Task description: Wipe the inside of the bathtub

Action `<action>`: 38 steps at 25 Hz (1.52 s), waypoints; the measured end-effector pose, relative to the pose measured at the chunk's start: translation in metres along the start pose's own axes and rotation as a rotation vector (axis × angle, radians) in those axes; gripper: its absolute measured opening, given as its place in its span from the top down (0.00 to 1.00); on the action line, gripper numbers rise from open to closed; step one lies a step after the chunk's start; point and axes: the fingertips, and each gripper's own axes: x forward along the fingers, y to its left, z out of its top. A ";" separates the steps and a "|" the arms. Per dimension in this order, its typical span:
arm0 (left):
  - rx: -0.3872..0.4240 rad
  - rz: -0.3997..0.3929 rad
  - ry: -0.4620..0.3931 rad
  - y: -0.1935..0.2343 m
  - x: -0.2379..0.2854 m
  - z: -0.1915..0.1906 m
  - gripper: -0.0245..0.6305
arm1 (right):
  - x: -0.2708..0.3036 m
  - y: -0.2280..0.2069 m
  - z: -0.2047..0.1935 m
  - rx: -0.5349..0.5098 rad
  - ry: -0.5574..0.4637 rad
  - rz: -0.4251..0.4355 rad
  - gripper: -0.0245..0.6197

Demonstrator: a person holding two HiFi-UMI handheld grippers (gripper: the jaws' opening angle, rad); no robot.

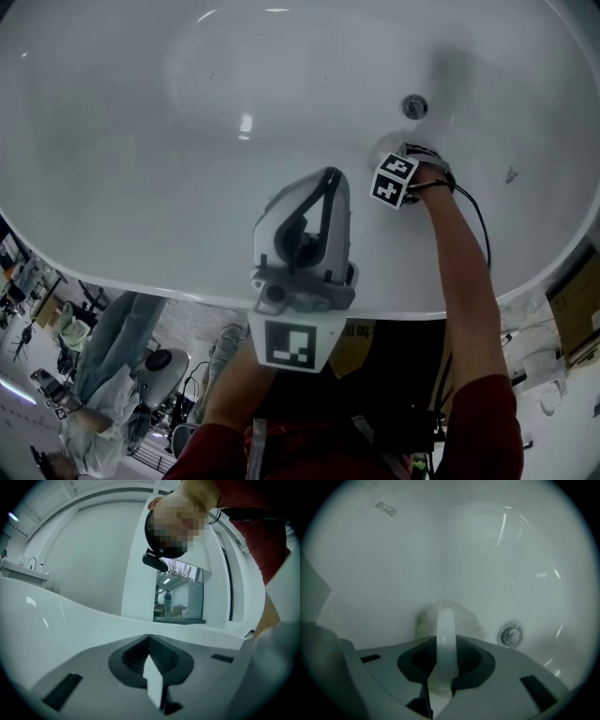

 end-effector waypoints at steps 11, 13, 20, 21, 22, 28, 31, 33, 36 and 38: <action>0.012 -0.019 -0.098 0.031 -0.035 0.139 0.94 | -0.190 0.000 0.036 0.414 -0.303 -0.034 0.82; 0.020 -0.030 -0.119 0.037 -0.044 0.167 0.94 | -0.236 -0.001 0.044 0.465 -0.363 -0.064 0.82; 0.053 -0.052 -0.183 0.064 -0.092 0.263 0.94 | -0.421 0.008 0.051 0.567 -0.519 -0.215 0.82; 0.053 -0.060 -0.191 0.070 -0.102 0.274 0.94 | -0.448 0.011 0.054 0.584 -0.545 -0.247 0.82; 0.057 -0.070 -0.200 0.075 -0.112 0.286 0.94 | -0.473 0.015 0.056 0.599 -0.569 -0.281 0.82; 0.064 -0.126 -0.246 0.102 -0.160 0.348 0.94 | -0.615 0.055 0.067 0.684 -0.710 -0.483 0.82; 0.062 -0.122 -0.255 0.109 -0.171 0.377 0.94 | -0.674 0.067 0.070 0.737 -0.803 -0.575 0.82; 0.062 -0.117 -0.265 0.107 -0.177 0.393 0.94 | -0.709 0.074 0.067 0.792 -0.889 -0.618 0.82; 0.062 -0.110 -0.289 0.109 -0.177 0.415 0.94 | -0.759 0.076 0.062 0.854 -1.029 -0.703 0.82; 0.069 -0.098 -0.319 0.108 -0.174 0.427 0.94 | -0.789 0.075 0.056 0.877 -1.125 -0.758 0.82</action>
